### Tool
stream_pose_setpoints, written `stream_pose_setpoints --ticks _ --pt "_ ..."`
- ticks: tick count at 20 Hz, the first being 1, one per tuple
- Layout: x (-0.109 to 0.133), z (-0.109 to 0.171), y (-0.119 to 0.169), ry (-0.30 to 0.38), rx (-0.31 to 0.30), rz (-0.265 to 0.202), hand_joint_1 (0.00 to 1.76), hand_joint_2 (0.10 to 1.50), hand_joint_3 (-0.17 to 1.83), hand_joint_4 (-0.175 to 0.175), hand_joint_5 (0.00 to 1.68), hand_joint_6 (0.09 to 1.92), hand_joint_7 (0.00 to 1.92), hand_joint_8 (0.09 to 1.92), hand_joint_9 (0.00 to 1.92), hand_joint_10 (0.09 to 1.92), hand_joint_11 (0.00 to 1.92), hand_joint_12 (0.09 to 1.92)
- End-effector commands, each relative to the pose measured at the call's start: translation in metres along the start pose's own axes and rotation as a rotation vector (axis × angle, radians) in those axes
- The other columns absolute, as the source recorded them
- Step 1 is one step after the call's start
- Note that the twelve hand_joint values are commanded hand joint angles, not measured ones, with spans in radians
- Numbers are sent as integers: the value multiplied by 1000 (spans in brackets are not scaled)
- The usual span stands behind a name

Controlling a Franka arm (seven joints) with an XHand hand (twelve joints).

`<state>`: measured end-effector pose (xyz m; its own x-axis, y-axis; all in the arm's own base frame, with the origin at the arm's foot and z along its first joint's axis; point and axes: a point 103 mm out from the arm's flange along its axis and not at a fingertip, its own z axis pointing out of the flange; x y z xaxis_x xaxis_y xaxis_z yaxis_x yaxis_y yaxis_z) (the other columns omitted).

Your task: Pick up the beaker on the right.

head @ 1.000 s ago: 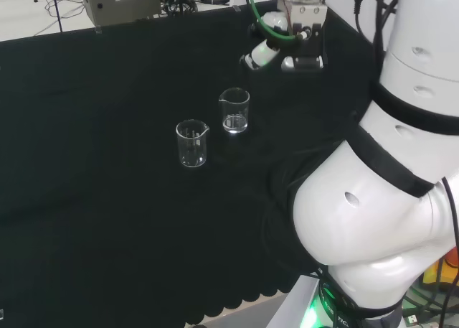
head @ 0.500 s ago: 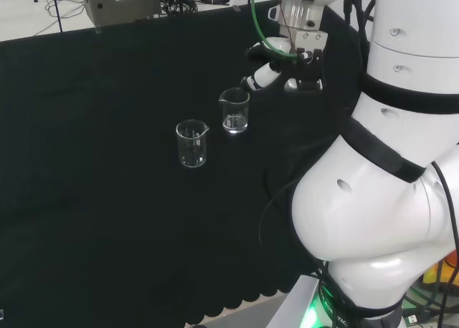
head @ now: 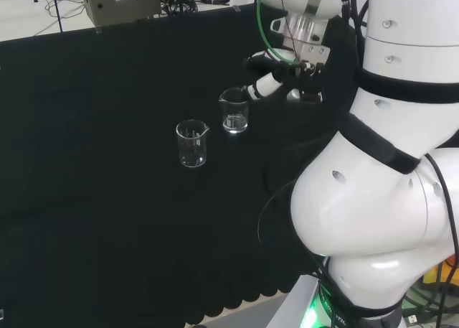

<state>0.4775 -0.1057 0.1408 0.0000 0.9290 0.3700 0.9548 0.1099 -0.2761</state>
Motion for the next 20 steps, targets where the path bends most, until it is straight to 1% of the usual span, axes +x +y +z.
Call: stream_pose_setpoints --ticks 1,3,4,7,9,12,20 --pt "-12 20 15 108 -5 -96 786 561 603 -11 365 87 229 630 324 651 0 1392" --pt "-17 22 16 140 -15 -127 787 559 602 -10 368 87 228 630 323 651 0 1391" --pt "-16 24 18 143 -12 -139 788 557 602 -9 369 87 228 630 323 651 0 1391" --pt "-12 32 24 142 9 -174 792 553 601 -6 367 87 210 623 316 647 0 1391" --pt "-13 36 29 157 36 -194 793 550 601 -2 353 87 182 613 297 640 0 1380" --pt "-14 41 34 160 44 -220 794 545 601 3 314 87 127 595 245 624 0 1335" --pt "-18 50 42 187 26 -228 810 534 596 6 296 87 93 583 214 618 0 1283"
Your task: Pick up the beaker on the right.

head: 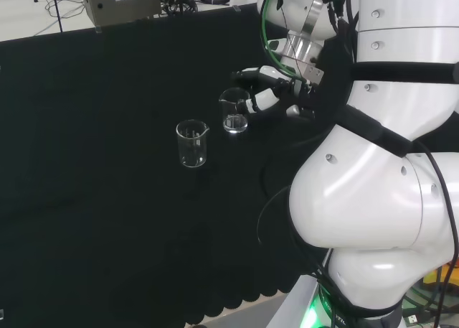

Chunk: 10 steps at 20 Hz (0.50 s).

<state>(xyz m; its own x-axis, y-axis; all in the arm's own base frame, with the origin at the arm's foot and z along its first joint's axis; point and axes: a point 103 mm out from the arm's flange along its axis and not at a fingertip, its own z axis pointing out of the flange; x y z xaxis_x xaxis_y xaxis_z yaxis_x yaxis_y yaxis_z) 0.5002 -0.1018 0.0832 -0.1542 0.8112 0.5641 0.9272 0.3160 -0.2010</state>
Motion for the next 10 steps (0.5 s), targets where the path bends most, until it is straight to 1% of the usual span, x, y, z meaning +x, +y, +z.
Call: stream_pose_setpoints --ticks 1,7,10 --pt "-3 6 5 34 -16 -14 812 533 595 6 296 87 93 583 214 618 0 1282" --pt "-2 15 8 96 -58 -51 871 521 596 7 355 87 184 614 288 627 0 1301" --pt "-1 20 11 153 -76 -66 934 511 613 5 398 87 244 637 375 606 0 1353"
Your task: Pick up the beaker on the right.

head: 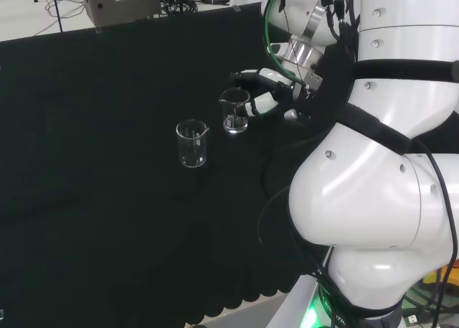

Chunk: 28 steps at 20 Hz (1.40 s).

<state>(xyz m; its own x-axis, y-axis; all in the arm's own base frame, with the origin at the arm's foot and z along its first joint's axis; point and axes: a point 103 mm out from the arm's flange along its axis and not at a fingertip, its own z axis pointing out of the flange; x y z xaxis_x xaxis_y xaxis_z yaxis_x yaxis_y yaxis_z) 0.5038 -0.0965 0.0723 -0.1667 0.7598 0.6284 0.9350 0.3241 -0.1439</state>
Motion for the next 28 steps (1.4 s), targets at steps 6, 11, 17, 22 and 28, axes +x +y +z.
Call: stream_pose_setpoints --ticks 6,11,17,22,28 --pt "5 20 9 150 -46 -64 1001 484 675 2 417 87 269 668 428 573 25 1374" --pt "8 23 12 181 -55 -80 1017 482 694 4 456 87 258 668 389 549 23 1372" --pt "8 29 17 196 -70 -70 1034 480 705 4 525 89 284 674 396 550 29 1368" --pt "8 33 18 204 -75 -60 1052 479 725 2 423 460 352 671 505 517 64 1354" --pt "9 37 22 233 -78 -57 1075 482 739 -1 346 710 396 713 587 530 104 1352"
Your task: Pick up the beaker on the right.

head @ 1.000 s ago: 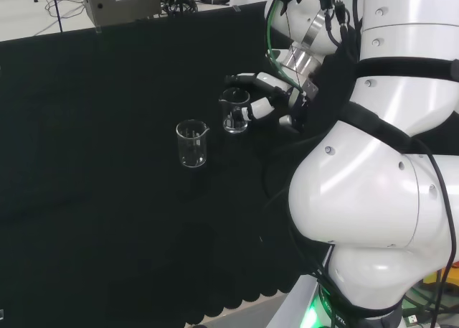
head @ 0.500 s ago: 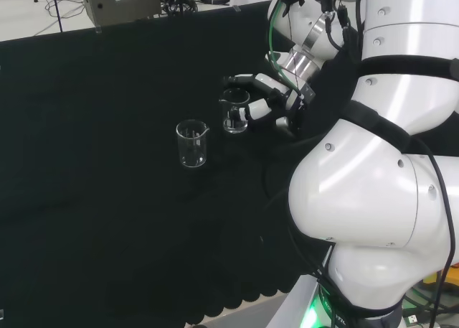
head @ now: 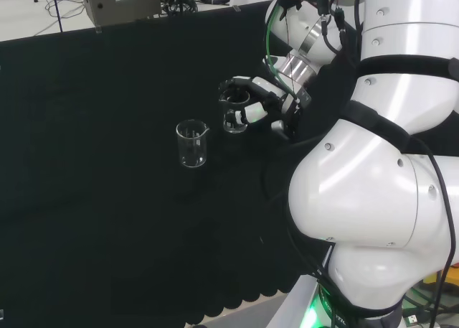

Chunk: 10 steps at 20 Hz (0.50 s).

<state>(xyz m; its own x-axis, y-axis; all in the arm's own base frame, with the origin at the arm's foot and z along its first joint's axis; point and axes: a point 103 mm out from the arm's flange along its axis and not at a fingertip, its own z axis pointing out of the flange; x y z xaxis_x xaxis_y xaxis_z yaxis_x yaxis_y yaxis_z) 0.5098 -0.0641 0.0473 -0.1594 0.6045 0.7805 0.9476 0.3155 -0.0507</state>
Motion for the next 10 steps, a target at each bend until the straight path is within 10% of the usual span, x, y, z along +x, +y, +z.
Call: stream_pose_setpoints --ticks 1,10 --pt "0 3 2 28 -7 2 1076 483 739 -1 344 717 396 715 589 531 106 1351" --pt "-5 4 3 116 -21 7 1101 496 757 2 394 843 448 743 677 542 181 1340"
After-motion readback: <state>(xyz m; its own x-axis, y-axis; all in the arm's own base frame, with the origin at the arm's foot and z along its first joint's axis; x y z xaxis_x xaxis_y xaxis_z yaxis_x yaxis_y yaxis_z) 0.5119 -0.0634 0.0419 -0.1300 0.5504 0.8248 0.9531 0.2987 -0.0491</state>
